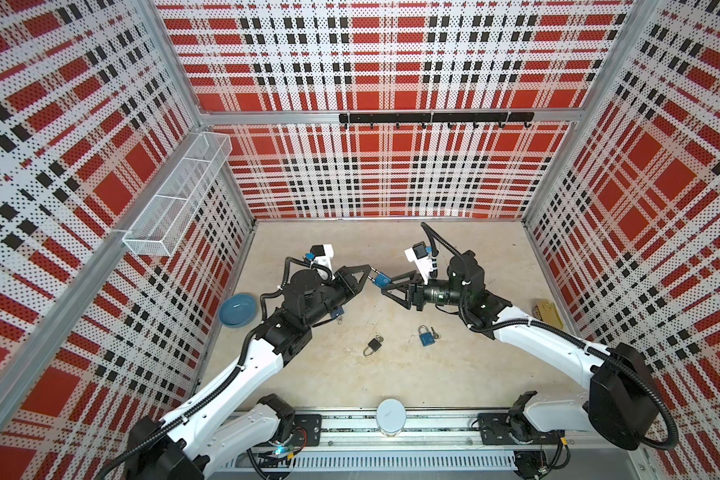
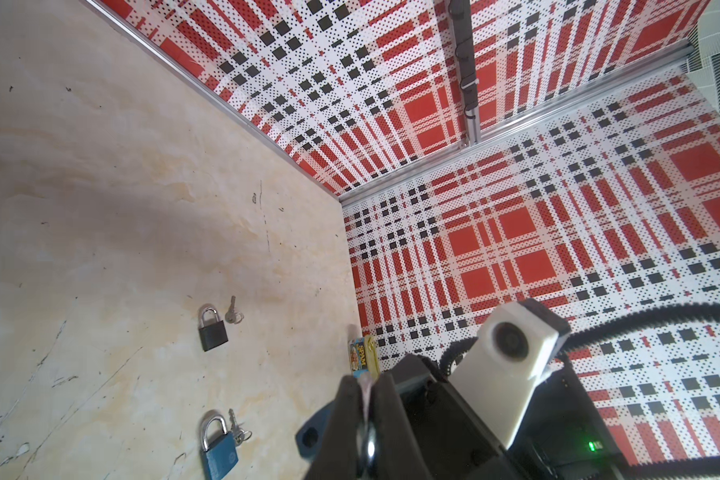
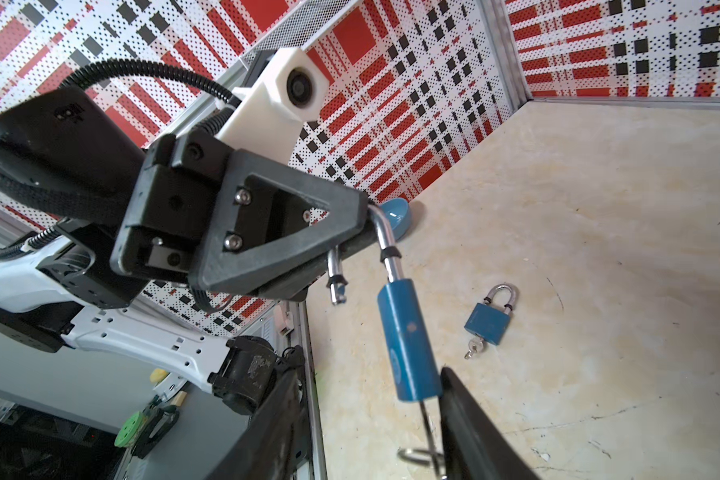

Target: Lock with the key

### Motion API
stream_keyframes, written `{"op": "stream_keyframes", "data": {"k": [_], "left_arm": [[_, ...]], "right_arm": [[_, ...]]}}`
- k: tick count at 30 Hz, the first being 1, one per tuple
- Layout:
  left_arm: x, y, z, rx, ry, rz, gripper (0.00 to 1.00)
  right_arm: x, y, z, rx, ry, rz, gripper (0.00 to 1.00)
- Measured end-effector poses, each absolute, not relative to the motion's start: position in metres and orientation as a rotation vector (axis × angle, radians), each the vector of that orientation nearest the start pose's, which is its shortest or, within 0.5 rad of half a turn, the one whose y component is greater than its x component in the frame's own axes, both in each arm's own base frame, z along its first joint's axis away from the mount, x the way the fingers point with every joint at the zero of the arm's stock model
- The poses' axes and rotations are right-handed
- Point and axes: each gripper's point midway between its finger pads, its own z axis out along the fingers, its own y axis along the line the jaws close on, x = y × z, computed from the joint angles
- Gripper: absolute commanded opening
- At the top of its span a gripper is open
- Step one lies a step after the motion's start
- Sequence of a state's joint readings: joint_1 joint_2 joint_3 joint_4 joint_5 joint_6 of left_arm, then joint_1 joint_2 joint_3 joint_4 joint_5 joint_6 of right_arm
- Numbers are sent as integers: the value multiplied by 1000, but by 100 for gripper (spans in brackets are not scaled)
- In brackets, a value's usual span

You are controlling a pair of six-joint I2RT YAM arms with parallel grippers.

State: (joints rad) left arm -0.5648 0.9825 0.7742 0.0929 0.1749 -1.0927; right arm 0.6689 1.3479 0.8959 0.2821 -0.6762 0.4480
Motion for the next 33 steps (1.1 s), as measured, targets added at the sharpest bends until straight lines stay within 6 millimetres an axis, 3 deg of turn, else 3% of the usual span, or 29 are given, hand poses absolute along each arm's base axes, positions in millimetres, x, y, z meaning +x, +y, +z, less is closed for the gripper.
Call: {"op": "stream_keyframes", "data": {"k": [13, 20, 26, 33], "left_arm": [[292, -223, 318, -369, 1844, -1375, 0], [292, -223, 320, -367, 1838, -1380, 0], [291, -223, 321, -358, 1834, -1380, 0], [290, -225, 323, -316, 1832, -1382, 0]], "right_arm": [[264, 349, 282, -765, 1760, 1368, 40], [266, 351, 284, -763, 1748, 1375, 24], [265, 352, 284, -751, 1760, 1403, 16], [261, 352, 288, -737, 1772, 1471, 23]]}}
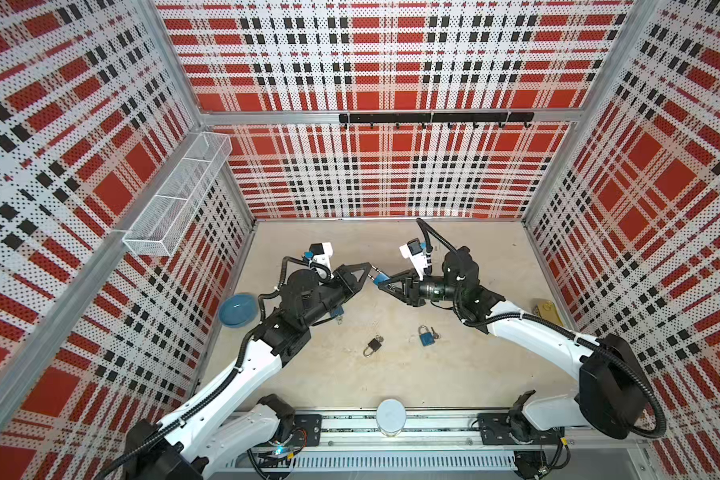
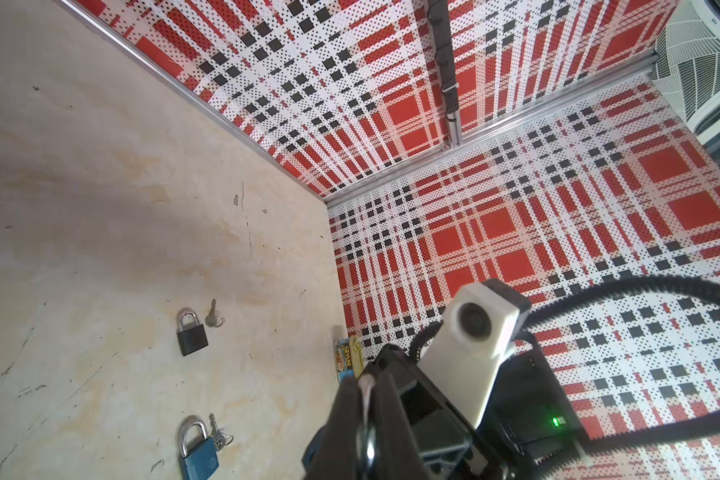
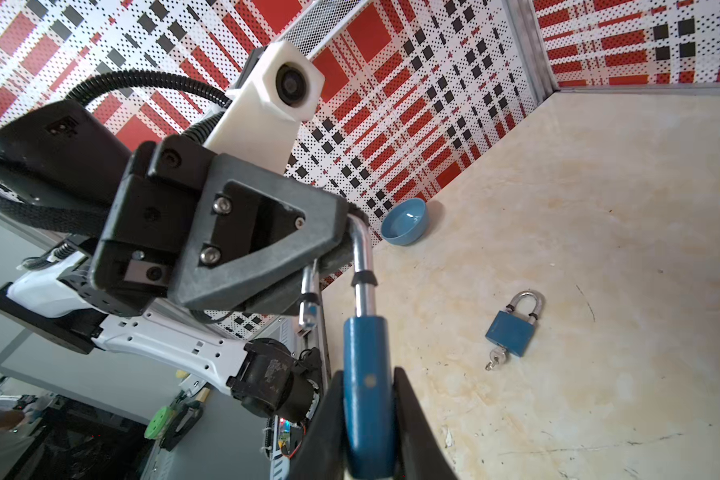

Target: Lock with the key

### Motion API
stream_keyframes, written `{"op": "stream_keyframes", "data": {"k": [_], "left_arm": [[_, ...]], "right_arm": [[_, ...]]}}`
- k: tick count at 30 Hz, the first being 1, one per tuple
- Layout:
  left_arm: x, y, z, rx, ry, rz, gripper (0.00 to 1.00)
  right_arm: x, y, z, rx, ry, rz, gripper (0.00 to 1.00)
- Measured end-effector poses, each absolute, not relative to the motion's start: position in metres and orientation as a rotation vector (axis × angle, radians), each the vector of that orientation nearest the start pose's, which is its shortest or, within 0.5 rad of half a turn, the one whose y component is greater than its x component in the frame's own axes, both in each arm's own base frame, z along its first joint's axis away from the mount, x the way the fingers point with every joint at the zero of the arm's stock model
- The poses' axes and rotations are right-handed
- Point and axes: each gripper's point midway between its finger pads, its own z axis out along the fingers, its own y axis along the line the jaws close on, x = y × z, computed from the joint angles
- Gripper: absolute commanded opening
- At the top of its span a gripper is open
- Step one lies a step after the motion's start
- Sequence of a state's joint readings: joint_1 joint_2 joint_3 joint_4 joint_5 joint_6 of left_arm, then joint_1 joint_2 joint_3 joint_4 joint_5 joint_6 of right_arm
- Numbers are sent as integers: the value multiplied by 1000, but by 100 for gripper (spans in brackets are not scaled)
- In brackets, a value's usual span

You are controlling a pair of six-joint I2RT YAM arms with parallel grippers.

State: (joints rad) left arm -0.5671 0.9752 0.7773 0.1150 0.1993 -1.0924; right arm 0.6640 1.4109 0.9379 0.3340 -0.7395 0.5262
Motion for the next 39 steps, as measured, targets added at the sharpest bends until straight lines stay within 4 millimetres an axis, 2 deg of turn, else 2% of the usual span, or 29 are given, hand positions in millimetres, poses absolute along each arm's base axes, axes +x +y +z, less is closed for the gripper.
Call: {"op": "stream_keyframes", "data": {"k": [7, 13, 30, 39], "left_arm": [[290, -226, 325, -301, 1826, -1394, 0], [289, -226, 325, -294, 1825, -1396, 0], [286, -228, 329, -59, 1803, -1329, 0], [287, -231, 335, 6, 1765, -1309, 0]], "right_arm": [[260, 351, 293, -718, 1771, 1511, 18], [259, 351, 294, -714, 1777, 1529, 0], [246, 351, 303, -690, 1836, 1739, 0], [245, 352, 309, -665, 1834, 1814, 0]]}}
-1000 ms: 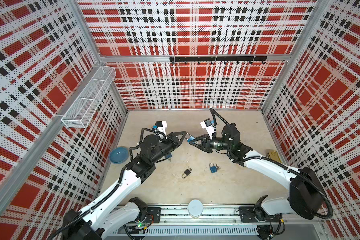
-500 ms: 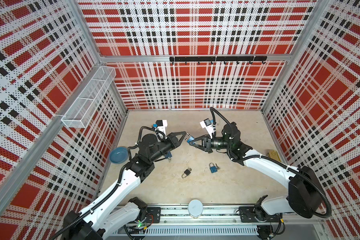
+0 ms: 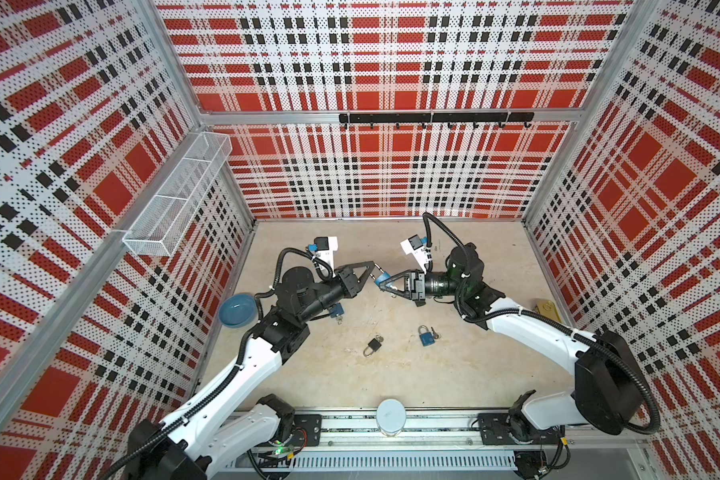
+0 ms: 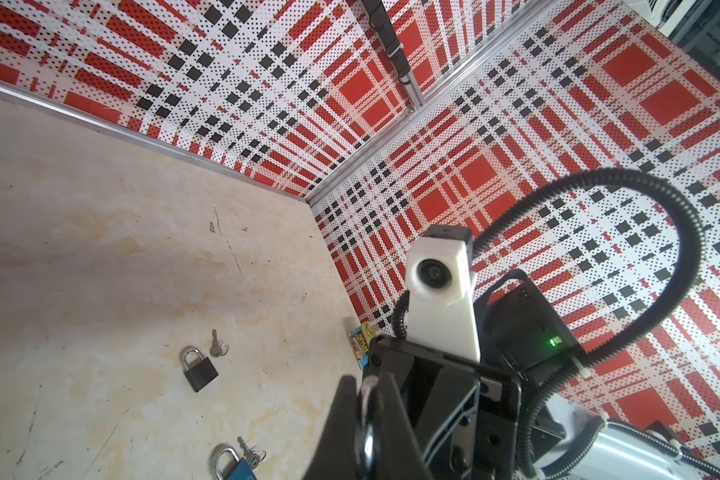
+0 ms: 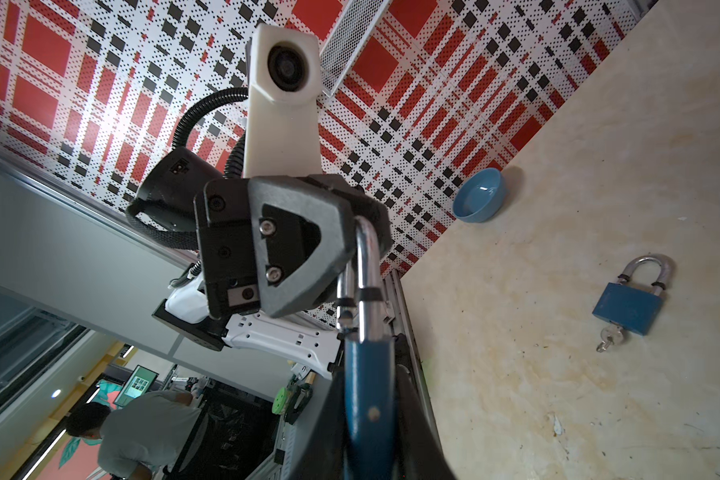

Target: Lock with the key

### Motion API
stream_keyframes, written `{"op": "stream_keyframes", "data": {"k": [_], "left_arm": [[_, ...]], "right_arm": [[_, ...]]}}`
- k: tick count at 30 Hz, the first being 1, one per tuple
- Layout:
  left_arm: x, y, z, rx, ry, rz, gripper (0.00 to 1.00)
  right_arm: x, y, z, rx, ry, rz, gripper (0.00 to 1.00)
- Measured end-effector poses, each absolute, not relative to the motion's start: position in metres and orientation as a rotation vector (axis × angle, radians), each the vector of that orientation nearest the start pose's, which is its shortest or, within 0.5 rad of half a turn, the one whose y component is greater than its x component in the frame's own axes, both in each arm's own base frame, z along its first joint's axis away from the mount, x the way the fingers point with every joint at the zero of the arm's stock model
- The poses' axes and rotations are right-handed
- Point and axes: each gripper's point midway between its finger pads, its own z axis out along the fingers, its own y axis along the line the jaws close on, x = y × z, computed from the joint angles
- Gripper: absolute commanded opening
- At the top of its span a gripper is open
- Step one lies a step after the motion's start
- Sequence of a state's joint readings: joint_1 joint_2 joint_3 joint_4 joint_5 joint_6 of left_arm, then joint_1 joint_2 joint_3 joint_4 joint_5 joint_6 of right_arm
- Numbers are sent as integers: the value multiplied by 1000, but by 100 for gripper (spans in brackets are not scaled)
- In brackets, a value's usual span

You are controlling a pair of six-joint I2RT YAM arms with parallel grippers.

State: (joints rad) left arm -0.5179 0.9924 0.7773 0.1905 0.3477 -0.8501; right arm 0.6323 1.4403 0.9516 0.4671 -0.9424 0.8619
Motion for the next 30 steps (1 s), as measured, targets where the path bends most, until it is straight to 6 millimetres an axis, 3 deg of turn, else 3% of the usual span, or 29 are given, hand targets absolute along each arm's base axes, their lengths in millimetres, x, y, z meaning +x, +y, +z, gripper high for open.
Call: {"op": "stream_keyframes", "data": {"k": [30], "left_arm": [[282, -235, 326, 39, 1644, -1352, 0]], "right_arm": [[239, 351, 313, -629, 1878, 1917, 0]]}}
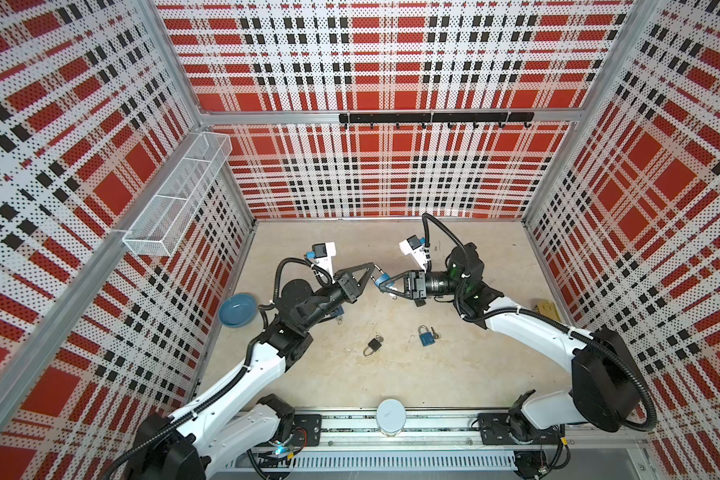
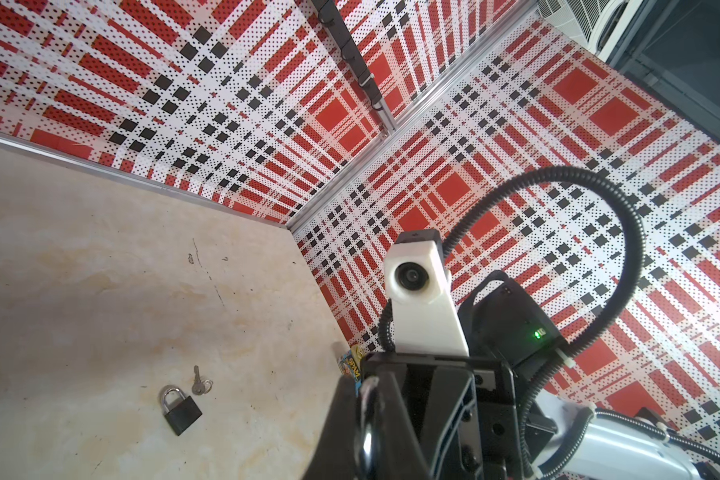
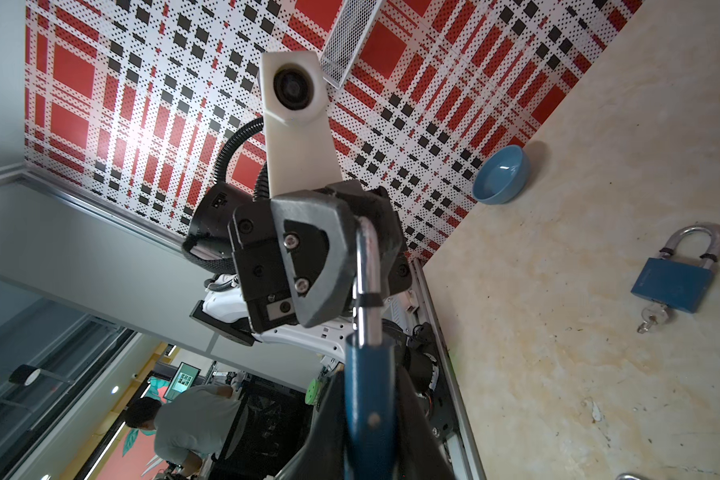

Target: Lock with the key

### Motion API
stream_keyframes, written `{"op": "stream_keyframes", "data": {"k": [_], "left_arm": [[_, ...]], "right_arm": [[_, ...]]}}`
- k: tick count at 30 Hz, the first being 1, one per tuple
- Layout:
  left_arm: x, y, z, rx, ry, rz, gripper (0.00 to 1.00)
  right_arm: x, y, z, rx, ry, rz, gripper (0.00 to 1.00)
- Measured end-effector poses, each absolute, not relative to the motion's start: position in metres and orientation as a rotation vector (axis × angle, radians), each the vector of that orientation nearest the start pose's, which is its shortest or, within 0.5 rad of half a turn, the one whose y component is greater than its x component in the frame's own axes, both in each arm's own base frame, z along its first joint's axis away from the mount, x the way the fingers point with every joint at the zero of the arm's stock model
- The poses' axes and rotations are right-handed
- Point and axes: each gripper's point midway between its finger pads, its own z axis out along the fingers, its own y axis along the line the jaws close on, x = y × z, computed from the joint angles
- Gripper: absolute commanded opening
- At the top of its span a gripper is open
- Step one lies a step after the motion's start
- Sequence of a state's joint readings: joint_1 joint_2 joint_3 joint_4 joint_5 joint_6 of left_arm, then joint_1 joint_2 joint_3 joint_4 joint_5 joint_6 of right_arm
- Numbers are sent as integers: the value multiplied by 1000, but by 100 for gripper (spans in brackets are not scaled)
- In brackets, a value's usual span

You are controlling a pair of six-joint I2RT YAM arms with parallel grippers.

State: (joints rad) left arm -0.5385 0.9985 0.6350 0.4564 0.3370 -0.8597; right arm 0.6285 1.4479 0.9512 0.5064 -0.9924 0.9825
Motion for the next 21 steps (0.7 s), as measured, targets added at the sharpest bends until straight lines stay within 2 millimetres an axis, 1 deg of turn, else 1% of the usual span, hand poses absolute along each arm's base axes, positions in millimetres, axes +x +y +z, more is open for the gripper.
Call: {"op": "stream_keyframes", "data": {"k": [8, 12, 21], "left_arm": [[284, -237, 324, 47, 1633, -1357, 0], [284, -238, 324, 50, 1630, -1360, 0], [281, -241, 306, 13, 1660, -1348, 0]], "right_arm": [[240, 351, 314, -624, 1875, 1928, 0], [241, 350, 310, -627, 1885, 1914, 0], [240, 350, 297, -637, 1942, 1886, 0]]}}
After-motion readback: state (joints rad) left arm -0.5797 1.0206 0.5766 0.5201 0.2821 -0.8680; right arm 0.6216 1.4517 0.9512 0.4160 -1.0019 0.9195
